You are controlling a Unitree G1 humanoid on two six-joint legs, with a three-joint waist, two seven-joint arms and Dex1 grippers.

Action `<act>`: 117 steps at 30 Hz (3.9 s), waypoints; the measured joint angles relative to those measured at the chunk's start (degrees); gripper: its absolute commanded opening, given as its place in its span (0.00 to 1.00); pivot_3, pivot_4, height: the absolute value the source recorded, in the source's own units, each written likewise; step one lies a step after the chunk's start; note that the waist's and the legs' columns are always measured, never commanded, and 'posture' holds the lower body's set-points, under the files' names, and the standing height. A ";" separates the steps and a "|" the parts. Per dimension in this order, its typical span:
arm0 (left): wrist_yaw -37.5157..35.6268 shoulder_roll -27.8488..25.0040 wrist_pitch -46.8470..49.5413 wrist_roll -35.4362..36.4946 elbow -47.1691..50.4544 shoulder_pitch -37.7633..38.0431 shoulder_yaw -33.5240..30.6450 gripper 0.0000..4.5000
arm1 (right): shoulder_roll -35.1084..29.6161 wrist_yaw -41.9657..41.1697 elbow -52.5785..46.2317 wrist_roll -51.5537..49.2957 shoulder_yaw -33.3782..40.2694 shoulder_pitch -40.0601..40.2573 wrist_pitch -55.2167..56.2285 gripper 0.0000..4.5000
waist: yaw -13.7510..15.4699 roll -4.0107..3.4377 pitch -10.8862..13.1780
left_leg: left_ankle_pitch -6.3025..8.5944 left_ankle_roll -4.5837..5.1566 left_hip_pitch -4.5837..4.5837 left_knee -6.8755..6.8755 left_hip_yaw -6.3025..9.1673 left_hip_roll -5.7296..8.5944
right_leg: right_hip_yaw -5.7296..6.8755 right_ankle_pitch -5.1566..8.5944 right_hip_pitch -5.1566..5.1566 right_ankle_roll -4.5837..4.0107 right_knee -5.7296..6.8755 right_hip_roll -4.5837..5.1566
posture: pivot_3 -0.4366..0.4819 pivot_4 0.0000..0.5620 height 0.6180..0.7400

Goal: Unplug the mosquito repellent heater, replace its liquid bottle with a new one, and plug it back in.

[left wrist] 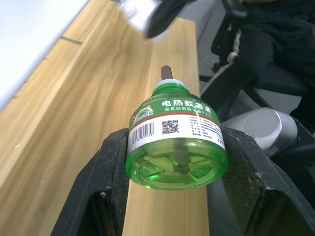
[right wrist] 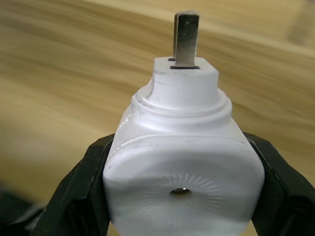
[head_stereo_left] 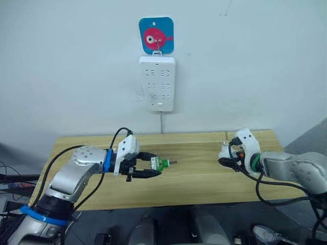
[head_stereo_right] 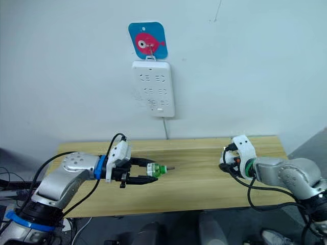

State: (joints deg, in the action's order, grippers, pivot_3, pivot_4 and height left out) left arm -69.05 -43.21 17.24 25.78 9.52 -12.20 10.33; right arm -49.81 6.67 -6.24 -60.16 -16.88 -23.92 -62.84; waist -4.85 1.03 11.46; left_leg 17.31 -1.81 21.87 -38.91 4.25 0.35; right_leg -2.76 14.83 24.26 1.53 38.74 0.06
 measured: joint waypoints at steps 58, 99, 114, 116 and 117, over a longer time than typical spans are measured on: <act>18.60 21.30 -1.79 -1.63 5.83 -1.76 -1.74 0.50 | 40.96 8.73 -27.27 -21.44 21.76 13.78 7.78 0.58 | -1.71 -0.38 1.14 | -0.03 -0.03 -0.07 -0.02 0.20 0.01 | 0.12 -0.01 -0.11 0.05 0.21 -0.09 | 0.30 0.29 1.00; 23.39 14.13 1.98 -6.38 13.91 10.51 -1.63 1.00 | 36.41 -10.02 44.84 52.83 4.85 -3.36 65.87 0.19 | -0.33 -0.33 0.91 | -0.03 -0.03 -0.23 0.01 0.11 0.01 | 0.08 -0.07 -0.14 -0.05 0.28 -0.01 | 0.43 0.38 1.00; 30.21 15.31 3.23 -5.27 14.95 20.46 -10.36 1.00 | 33.17 -20.25 12.10 51.62 10.81 13.38 60.21 0.99 | 0.09 -0.42 0.96 | -0.01 -0.03 -0.24 0.09 0.19 -0.04 | 0.14 -0.06 -0.15 -0.03 0.23 0.05 | 0.40 0.39 1.00; 31.79 17.04 1.99 -4.50 14.09 23.14 -13.36 1.00 | 28.21 -25.99 1.57 51.35 7.94 16.60 55.66 0.99 | 0.12 -0.44 0.98 | -0.02 -0.04 -0.25 0.07 0.16 0.00 | 0.12 -0.05 -0.17 -0.03 0.22 0.08 | 0.39 0.39 1.00; 32.38 17.18 1.11 -4.49 13.06 24.33 -14.71 1.00 | 25.94 -28.79 -2.54 51.10 6.60 17.63 54.00 0.99 | 0.13 -0.39 0.99 | -0.02 -0.04 -0.37 0.06 0.18 0.00 | 0.15 -0.04 -0.27 -0.01 0.21 0.08 | 0.39 0.39 1.00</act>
State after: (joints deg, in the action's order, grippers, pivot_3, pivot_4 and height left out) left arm -36.67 -26.04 18.35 21.29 22.58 12.13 -4.38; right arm -23.87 -22.12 -8.78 -9.06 -10.27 -6.29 -8.85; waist -4.73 0.64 12.44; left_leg 17.29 -1.85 21.51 -38.86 4.42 0.35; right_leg -2.61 14.78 23.99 1.52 38.95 0.13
